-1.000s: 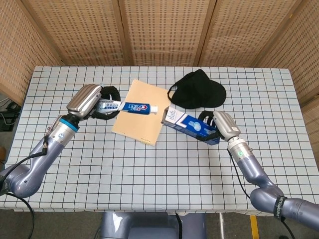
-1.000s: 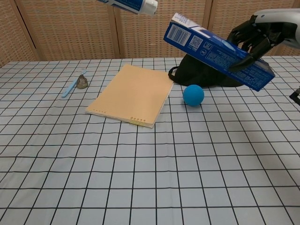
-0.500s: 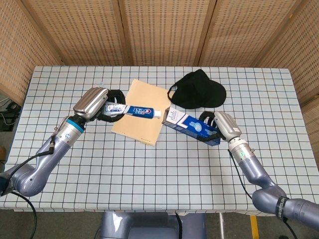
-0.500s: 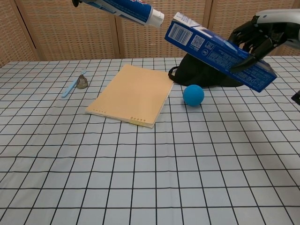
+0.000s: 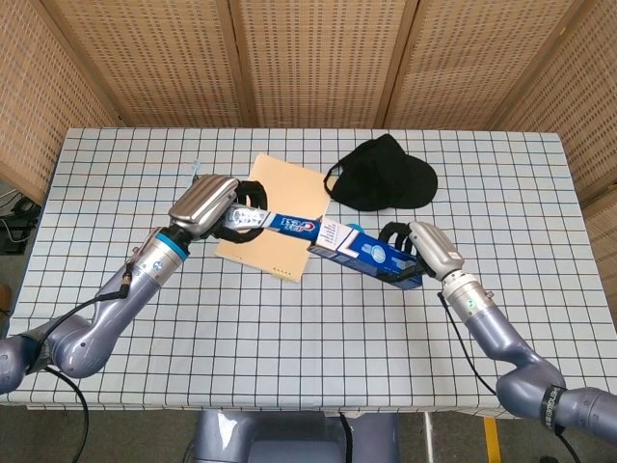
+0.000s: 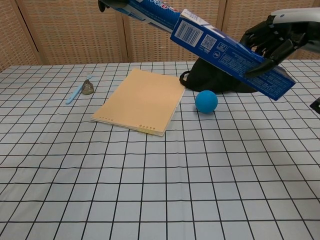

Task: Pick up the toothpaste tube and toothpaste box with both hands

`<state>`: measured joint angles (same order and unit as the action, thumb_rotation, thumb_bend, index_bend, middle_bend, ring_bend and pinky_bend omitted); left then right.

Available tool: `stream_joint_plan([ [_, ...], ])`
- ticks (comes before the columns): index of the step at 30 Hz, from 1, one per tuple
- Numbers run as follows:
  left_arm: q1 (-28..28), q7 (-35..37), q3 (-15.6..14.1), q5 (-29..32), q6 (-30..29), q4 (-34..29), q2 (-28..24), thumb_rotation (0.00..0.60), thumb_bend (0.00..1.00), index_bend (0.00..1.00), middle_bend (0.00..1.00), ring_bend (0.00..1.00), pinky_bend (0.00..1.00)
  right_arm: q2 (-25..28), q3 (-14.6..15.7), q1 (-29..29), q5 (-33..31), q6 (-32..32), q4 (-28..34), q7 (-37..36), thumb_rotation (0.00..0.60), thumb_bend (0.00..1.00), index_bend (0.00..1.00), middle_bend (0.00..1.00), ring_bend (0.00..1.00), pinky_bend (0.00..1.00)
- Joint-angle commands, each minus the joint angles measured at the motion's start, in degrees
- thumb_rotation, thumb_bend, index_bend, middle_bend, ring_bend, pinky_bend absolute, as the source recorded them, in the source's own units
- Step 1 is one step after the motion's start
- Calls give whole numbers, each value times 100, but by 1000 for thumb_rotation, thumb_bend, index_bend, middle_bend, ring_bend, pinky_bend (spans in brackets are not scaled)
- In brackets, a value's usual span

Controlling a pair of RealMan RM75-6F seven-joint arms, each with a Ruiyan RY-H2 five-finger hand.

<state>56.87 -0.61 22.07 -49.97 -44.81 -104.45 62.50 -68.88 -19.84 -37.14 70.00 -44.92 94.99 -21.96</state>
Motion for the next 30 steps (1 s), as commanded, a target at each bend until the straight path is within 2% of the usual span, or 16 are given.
stream_joint_plan([
  [1, 138, -130, -17, 126, -40, 30, 119, 600, 592, 886, 598, 556, 508, 78, 81, 16, 267, 27, -53, -316, 600, 158, 697, 560, 606, 634],
  [5, 334, -328, -56, 290, -41, 64, 258, 600, 588, 874, 597, 556, 497, 120, 139, -7, 459, 27, -111, -595, 600, 157, 697, 560, 606, 634],
  [8, 481, -553, -129, 401, -44, 89, 328, 600, 580, 797, 546, 515, 451, 133, 179, -25, 556, 13, -137, -755, 600, 157, 697, 560, 605, 634],
  [11, 604, -848, -227, 472, -153, 114, 418, 600, 544, 634, 379, 370, 340, 134, 219, -47, 621, -3, -181, -845, 600, 157, 697, 560, 606, 634],
  [15, 712, -1185, -334, 581, -346, 131, 516, 600, 364, 403, 142, 94, 146, 115, 265, -67, 665, -40, -246, -939, 600, 157, 697, 560, 606, 634],
  [16, 724, -1260, -352, 579, -428, 139, 549, 600, 313, 334, 90, 44, 112, 111, 274, -72, 667, -47, -263, -962, 600, 157, 697, 560, 606, 634],
  [18, 726, -1329, -359, 584, -558, 130, 599, 600, 253, 261, 34, 13, 90, 98, 291, -80, 671, -68, -298, -1005, 600, 157, 697, 560, 606, 634],
  [22, 694, -1305, -328, 573, -676, 95, 614, 600, 213, 219, 15, 3, 84, 61, 304, -80, 676, -146, -350, -1102, 600, 157, 697, 560, 606, 634],
  [30, 592, -1206, -271, 440, -835, 34, 574, 600, 213, 224, 14, 0, 79, -15, 279, -69, 727, -301, -379, -1585, 600, 159, 701, 564, 613, 635],
])
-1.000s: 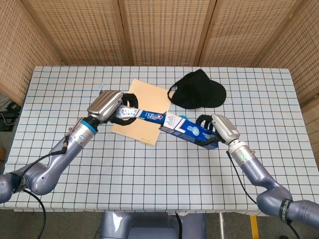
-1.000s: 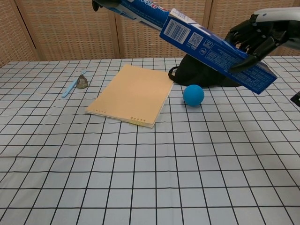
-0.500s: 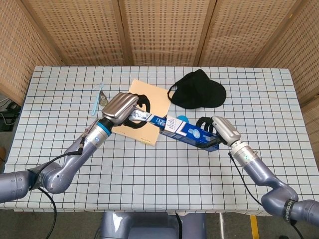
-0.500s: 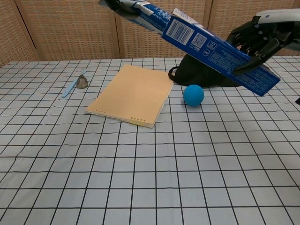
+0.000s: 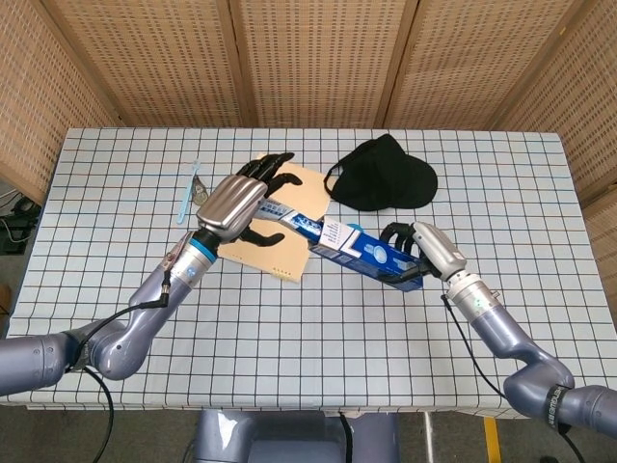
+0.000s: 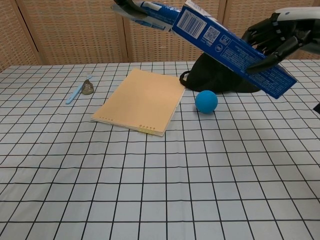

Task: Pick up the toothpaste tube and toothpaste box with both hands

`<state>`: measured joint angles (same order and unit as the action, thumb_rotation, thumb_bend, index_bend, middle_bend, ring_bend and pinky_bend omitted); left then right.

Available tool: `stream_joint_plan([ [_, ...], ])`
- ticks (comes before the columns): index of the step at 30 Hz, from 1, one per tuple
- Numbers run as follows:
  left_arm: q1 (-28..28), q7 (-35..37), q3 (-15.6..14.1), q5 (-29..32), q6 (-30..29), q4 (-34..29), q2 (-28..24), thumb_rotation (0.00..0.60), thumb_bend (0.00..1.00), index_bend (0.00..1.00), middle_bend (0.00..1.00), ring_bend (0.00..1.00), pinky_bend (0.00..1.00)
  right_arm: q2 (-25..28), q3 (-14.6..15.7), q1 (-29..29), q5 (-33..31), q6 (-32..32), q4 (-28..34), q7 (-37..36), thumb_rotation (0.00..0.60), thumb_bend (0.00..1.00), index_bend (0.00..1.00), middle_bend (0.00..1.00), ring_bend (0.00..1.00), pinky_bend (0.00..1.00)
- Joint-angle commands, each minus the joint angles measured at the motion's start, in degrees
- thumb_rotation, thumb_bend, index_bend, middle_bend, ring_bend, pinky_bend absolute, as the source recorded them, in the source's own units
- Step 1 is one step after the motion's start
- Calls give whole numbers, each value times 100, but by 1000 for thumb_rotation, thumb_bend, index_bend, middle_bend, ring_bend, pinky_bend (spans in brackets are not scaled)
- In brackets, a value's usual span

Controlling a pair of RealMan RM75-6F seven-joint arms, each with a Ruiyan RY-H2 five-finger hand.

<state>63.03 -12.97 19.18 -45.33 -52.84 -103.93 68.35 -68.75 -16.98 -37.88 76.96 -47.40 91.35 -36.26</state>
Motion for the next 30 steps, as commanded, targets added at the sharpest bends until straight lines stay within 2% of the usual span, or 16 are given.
stream_joint_plan([
  [1, -47, 62, 36, -48, -67, -37, -20, 600, 213, 225, 14, 0, 79, -36, -12, 10, 29, -69, -20, -216, 600, 159, 702, 564, 613, 634],
  [9, -476, 497, 64, -534, -332, -370, -309, 600, 213, 227, 14, 0, 79, -200, -109, 156, -70, -378, -343, -990, 600, 160, 701, 564, 613, 634],
  [19, -1274, 1216, -173, -1538, -790, -474, -627, 600, 213, 235, 14, 0, 79, -569, -301, 408, 82, -1103, -964, -2477, 600, 159, 699, 563, 613, 634],
  [30, -1807, 1543, -498, -1966, -877, -217, -701, 600, 213, 238, 14, 0, 79, -661, -243, 513, 254, -1391, -1246, -3263, 600, 159, 699, 563, 613, 635],
])
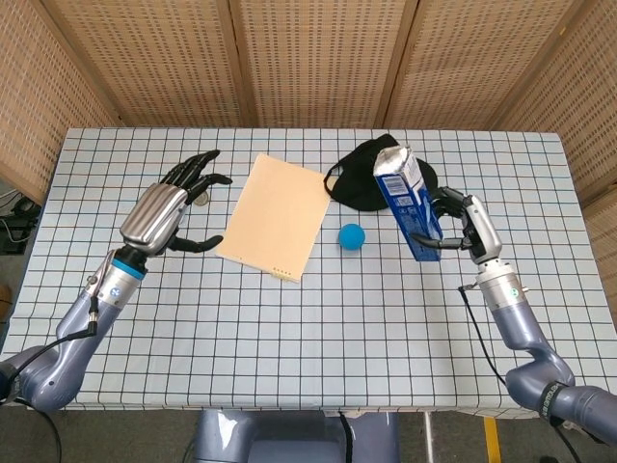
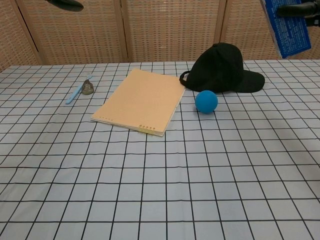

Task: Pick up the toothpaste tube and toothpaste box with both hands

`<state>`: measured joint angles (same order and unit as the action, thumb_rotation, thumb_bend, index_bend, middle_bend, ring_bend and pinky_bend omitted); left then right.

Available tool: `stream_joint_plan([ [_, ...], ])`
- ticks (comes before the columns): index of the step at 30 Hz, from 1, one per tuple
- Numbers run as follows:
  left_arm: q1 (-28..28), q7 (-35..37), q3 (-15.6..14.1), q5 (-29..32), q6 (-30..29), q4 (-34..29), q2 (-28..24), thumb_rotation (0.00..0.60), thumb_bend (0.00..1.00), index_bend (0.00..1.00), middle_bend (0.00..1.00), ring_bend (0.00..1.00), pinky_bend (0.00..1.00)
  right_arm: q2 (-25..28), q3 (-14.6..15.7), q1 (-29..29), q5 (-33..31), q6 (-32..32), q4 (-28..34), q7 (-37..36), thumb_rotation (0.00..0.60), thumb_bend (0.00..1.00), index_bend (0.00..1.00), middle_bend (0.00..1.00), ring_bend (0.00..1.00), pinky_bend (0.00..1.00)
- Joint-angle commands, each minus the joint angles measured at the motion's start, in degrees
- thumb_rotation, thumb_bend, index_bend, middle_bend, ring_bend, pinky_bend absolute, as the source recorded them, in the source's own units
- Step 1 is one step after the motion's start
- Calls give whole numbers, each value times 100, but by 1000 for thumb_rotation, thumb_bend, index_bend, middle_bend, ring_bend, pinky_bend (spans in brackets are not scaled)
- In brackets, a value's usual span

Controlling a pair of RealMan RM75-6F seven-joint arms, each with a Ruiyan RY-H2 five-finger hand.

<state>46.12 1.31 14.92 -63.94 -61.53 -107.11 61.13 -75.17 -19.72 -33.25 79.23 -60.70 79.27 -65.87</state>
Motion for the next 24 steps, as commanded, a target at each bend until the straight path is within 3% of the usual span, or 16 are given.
stream_joint_plan([
  [1, -138, 145, -77, -128, -5, 128, 26, 600, 213, 238, 14, 0, 79, -26, 58, 50, 42, -62, -79, -269, 600, 159, 699, 563, 613, 635],
  [6, -214, 247, -77, -233, 25, 226, 45, 600, 213, 240, 14, 0, 79, -73, 157, 51, 54, -82, -156, 25, 600, 158, 699, 563, 612, 634],
  [13, -345, 209, -184, -372, 16, 388, 129, 600, 214, 241, 14, 0, 79, -136, 371, 64, -201, 50, -325, 1525, 600, 158, 696, 563, 613, 634],
  [15, -402, 183, -240, -425, -9, 444, 168, 600, 214, 241, 14, 0, 79, -163, 444, 108, -321, 65, -357, 2011, 600, 159, 695, 563, 613, 634],
  [19, -622, 229, -445, -614, -127, 610, 316, 600, 213, 243, 14, 0, 80, -390, 742, 221, -662, 77, -537, 3766, 600, 158, 693, 561, 613, 634],
  [24, -840, 361, -637, -869, -236, 804, 458, 600, 213, 245, 14, 0, 80, -600, 909, 300, -935, 108, -534, 4788, 600, 158, 692, 560, 613, 634],
])
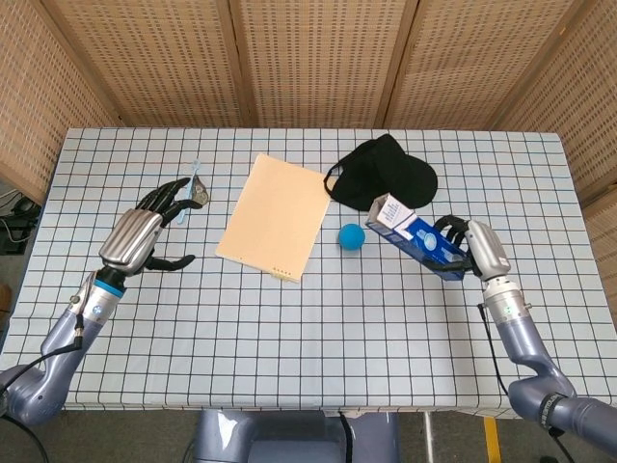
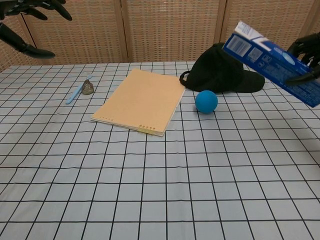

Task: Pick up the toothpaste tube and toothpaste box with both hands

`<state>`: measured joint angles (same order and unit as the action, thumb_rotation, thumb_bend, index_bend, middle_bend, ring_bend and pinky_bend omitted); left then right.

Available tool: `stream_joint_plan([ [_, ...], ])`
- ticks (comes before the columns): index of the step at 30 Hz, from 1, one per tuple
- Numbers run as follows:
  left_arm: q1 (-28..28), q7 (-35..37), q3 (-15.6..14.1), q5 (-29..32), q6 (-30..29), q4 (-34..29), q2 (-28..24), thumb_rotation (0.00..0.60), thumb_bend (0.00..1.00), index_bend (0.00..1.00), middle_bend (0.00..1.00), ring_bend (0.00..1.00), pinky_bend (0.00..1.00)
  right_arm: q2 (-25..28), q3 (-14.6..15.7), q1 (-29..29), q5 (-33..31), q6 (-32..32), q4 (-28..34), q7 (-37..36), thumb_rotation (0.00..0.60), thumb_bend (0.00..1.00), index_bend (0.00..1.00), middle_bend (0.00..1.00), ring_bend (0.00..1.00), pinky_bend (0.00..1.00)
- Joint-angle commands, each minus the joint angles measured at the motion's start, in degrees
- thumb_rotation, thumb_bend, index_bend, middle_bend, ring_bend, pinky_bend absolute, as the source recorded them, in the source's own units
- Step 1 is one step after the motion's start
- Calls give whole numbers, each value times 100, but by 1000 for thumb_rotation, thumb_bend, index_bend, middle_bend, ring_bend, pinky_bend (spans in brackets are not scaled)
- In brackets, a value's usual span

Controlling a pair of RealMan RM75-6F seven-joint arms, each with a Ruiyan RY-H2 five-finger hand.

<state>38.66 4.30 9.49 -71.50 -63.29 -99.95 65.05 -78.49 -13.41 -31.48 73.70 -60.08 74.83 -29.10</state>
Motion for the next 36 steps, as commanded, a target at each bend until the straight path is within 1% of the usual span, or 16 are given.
stream_joint_plan([
  [1, -139, 77, -134, -168, -90, 127, 88, 600, 213, 245, 14, 0, 80, -298, 307, 141, -418, 57, -75, 1237, 600, 158, 692, 559, 613, 634],
  [7, -388, 277, -309, -495, -286, 345, 189, 600, 213, 246, 14, 0, 80, -484, 445, 243, -478, 31, 6, 1710, 600, 158, 690, 555, 613, 635],
  [10, -485, 373, -370, -614, -355, 447, 215, 600, 213, 246, 14, 0, 80, -603, 495, 269, -459, -10, -10, 1914, 600, 157, 676, 536, 603, 634],
  [13, -634, 496, -473, -752, -457, 589, 248, 600, 214, 246, 14, 0, 80, -780, 554, 257, -382, -23, 24, 2118, 600, 155, 629, 481, 557, 629],
  [14, -676, 523, -501, -798, -503, 621, 256, 600, 214, 246, 14, 0, 79, -826, 567, 251, -356, -38, 27, 2180, 600, 155, 592, 441, 518, 603],
  [16, -764, 589, -546, -918, -605, 708, 279, 600, 214, 246, 14, 0, 79, -921, 584, 248, -318, -70, 48, 2325, 600, 153, 484, 323, 383, 471],
  [18, -862, 525, -574, -973, -727, 759, 288, 600, 214, 242, 14, 0, 75, -926, 629, 230, -303, -5, 136, 2498, 600, 144, 255, 96, 108, 149],
  [19, -900, 469, -573, -988, -787, 773, 295, 600, 214, 239, 14, 0, 69, -922, 625, 225, -333, -11, 161, 2646, 600, 141, 173, 40, 41, 66],
  [20, -928, 426, -573, -1000, -834, 782, 300, 600, 213, 234, 12, 0, 58, -926, 616, 221, -350, -31, 183, 2750, 600, 138, 75, 1, 0, 3],
  [21, -971, 359, -576, -1021, -903, 790, 307, 600, 213, 230, 9, 0, 48, -936, 595, 224, -372, -88, 220, 2899, 600, 136, 21, 0, 0, 0],
  [22, -1016, 295, -581, -1043, -974, 791, 313, 600, 213, 226, 5, 0, 44, -943, 579, 233, -381, -163, 258, 3046, 600, 135, 2, 0, 0, 0],
  [25, -1212, 118, -620, -1106, -1244, 781, 317, 600, 213, 223, 1, 0, 43, -874, 581, 328, -359, -490, 384, 3563, 600, 135, 0, 0, 0, 0],
  [29, -1469, -178, -710, -1211, -1576, 798, 365, 600, 213, 203, 0, 0, 27, -630, 673, 533, -294, -769, 644, 3817, 600, 135, 0, 0, 0, 0],
  [31, -1694, -519, -822, -1286, -1833, 833, 416, 600, 212, 176, 0, 0, 3, -418, 810, 723, -131, -1024, 764, 3927, 600, 135, 0, 0, 0, 0],
  [36, -2081, -1012, -1012, -1338, -2171, 938, 571, 600, 212, 111, 0, 0, 0, -111, 1111, 1103, 300, -1542, 859, 3982, 600, 135, 0, 0, 0, 0],
])
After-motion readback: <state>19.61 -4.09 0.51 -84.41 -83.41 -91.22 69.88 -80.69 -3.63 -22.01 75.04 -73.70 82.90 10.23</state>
